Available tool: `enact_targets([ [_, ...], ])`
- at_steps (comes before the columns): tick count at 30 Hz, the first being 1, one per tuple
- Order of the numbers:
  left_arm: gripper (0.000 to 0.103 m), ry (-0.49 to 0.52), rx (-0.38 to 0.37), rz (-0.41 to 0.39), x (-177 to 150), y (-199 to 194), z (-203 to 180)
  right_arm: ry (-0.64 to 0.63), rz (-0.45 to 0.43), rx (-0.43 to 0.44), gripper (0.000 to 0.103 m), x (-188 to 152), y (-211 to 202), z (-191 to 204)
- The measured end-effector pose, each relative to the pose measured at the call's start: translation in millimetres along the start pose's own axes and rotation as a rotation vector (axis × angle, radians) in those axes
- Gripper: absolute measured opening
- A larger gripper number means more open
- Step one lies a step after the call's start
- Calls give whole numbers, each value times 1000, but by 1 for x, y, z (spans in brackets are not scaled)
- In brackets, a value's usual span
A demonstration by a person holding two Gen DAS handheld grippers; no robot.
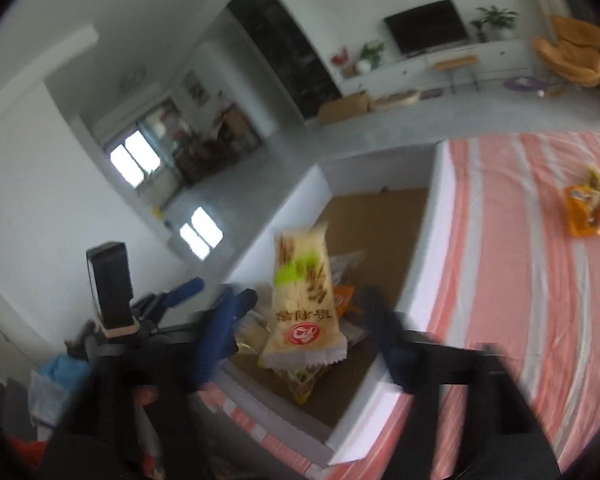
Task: Organize snacks
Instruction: 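Carry both packages over the cardboard box and open both tools, then move both tools back over the snack packets on the table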
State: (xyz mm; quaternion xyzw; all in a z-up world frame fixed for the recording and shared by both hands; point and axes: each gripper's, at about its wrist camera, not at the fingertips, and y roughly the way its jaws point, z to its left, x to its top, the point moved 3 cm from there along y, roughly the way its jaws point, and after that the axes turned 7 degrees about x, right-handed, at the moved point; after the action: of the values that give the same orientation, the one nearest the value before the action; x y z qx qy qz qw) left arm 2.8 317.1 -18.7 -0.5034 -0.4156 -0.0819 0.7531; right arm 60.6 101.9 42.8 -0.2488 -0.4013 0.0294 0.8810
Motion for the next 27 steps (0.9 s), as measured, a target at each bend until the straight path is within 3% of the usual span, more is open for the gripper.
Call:
enact_targets([
  [2,92,-27,-20,-5,-2,-1,2,30,3,-14,74,-4,0,-13],
  [4,92,-48,-91,-30,1,-6,-10,40,-32,-55,74,-9,-17,-35],
  [6,92,-42,-179,-42,6,-15,-31,11,-69,-196,74,-15,-36,-69],
  [9,93,4,-365,-64,10,-42,-88,-52,-113,-513,74,-32,-64,-135],
  [11,103,76,-500,-64,3,-63,-137,-25,-120,-716,74,-54,-84,-187],
  [12,103,112,-545,-64,0,-70,-156,12,-124,-796,74,-68,-96,-213],
  [15,103,276,-644,-29,-21,-80,-227,188,-135,-916,75,-106,-135,-272],
  [17,103,383,-658,-18,-41,-70,-272,356,-223,-870,74,-108,-161,-293],
  [18,103,429,-643,-11,-52,-59,-293,361,-282,-875,74,-105,-172,-296],
  [19,103,464,-623,0,-60,-46,-307,354,-283,-929,74,-101,-176,-300],
  [20,103,503,-595,18,-70,-29,-324,359,-263,-978,75,-101,-176,-306],
  [23,103,532,-540,47,-81,4,-347,388,-201,-975,74,-95,-154,-322],
  [27,102,468,-492,107,-76,49,-362,360,-127,-1022,74,-107,-152,-312],
])
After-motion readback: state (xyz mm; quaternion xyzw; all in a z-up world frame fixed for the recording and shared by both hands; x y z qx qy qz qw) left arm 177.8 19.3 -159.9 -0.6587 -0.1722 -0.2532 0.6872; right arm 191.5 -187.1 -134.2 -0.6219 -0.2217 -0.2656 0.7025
